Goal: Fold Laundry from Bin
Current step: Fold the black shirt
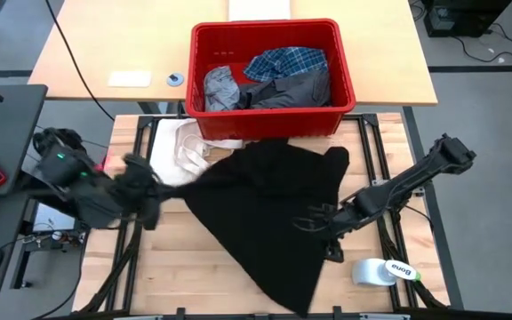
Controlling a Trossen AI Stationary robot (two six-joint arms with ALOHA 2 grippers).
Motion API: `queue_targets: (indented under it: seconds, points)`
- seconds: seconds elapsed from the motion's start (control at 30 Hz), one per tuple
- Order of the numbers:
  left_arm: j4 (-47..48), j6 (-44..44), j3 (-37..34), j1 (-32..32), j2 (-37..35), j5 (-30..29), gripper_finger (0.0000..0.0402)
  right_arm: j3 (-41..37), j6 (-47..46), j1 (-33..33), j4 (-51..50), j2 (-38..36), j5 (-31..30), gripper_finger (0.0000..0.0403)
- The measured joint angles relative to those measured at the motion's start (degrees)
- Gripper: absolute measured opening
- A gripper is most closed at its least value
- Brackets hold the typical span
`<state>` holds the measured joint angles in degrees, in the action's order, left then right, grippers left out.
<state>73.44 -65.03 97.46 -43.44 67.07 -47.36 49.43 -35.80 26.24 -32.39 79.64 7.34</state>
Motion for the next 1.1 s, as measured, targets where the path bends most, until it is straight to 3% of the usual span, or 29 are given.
queue_targets:
  seconds: [0.13,0.37,0.47,0.6,0.77,1.1]
  points:
    - [-8.2,9.0,1.6,0.7,0.0,-1.4,0.0,-0.6,2.7,-0.8,8.2,6.8,-3.1,0.0206]
    - [-16.9,19.9,1.4,1.7,0.9,-3.0,0.0004,2.7,3.1,-6.1,26.5,18.7,-2.7,0.0206]
    - [-19.4,21.6,1.4,2.5,1.3,-2.7,0.0006,8.5,5.7,-8.6,24.9,20.3,1.0,0.0206]
    - [-21.0,22.1,1.5,4.8,3.5,1.0,0.0007,16.9,11.6,-8.9,12.9,18.7,1.5,0.0204]
    - [-24.8,23.3,1.5,8.8,9.7,9.3,0.0008,24.9,13.5,-7.0,-4.4,13.5,-4.4,0.0203]
    - [-47.2,30.1,1.5,16.9,29.6,37.5,0.0008,26.4,1.1,-0.8,-17.4,-1.3,-12.6,0.0203]
